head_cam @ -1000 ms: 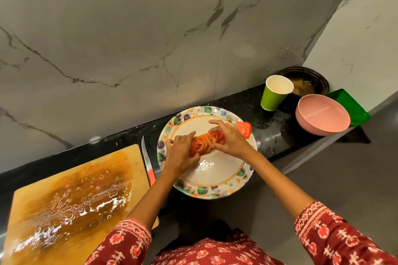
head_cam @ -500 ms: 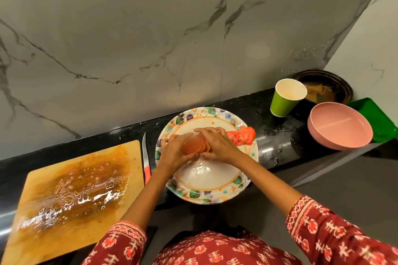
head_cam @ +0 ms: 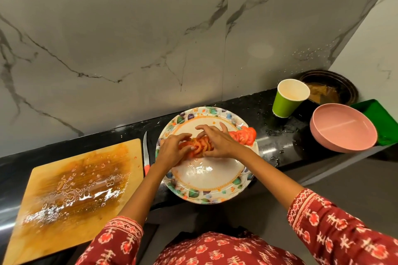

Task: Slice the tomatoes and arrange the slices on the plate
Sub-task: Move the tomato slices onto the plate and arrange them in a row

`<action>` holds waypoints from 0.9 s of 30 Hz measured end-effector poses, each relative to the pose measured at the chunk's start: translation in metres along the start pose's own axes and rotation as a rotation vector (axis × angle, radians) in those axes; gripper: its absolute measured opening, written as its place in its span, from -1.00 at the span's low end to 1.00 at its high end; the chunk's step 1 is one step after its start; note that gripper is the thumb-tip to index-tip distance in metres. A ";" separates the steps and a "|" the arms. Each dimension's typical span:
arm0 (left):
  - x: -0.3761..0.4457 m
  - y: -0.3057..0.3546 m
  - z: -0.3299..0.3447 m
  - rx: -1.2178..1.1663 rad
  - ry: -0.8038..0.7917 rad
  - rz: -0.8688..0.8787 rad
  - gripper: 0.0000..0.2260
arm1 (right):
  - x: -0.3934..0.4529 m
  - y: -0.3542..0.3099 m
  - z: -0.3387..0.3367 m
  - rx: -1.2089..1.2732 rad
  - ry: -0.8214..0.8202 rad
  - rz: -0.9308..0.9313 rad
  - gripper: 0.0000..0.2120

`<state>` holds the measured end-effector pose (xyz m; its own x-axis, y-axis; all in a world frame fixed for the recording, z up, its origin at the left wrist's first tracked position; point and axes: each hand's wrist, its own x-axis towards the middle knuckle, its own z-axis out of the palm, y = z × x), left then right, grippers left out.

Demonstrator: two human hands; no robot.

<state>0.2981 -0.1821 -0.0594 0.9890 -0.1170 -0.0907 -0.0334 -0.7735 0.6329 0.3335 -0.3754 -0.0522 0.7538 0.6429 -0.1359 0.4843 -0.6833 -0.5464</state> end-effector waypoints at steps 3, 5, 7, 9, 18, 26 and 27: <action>0.001 0.003 0.003 0.008 -0.008 0.015 -0.60 | -0.005 0.003 -0.005 0.038 0.041 0.038 -0.18; 0.002 0.007 0.004 0.007 -0.020 0.026 -0.60 | -0.011 0.009 -0.013 0.087 0.094 0.070 -0.16; 0.003 0.010 0.006 0.013 -0.037 0.027 -0.59 | -0.017 0.018 -0.018 0.096 0.140 0.094 -0.16; 0.004 0.012 0.008 0.049 -0.048 0.021 -0.55 | -0.022 0.025 -0.021 0.096 0.162 0.113 -0.16; 0.011 0.028 0.014 0.201 -0.097 0.020 -0.34 | -0.055 0.064 -0.037 0.195 0.380 0.248 -0.28; 0.028 0.051 0.024 0.376 -0.178 0.052 -0.28 | -0.072 0.081 -0.040 0.169 0.300 0.305 -0.41; 0.029 0.051 0.026 0.380 -0.183 0.047 -0.29 | -0.073 0.083 -0.040 0.158 0.290 0.308 -0.42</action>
<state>0.3211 -0.2408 -0.0494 0.9442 -0.2403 -0.2254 -0.1630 -0.9352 0.3143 0.3362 -0.4927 -0.0549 0.9563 0.2792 -0.0870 0.1612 -0.7515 -0.6397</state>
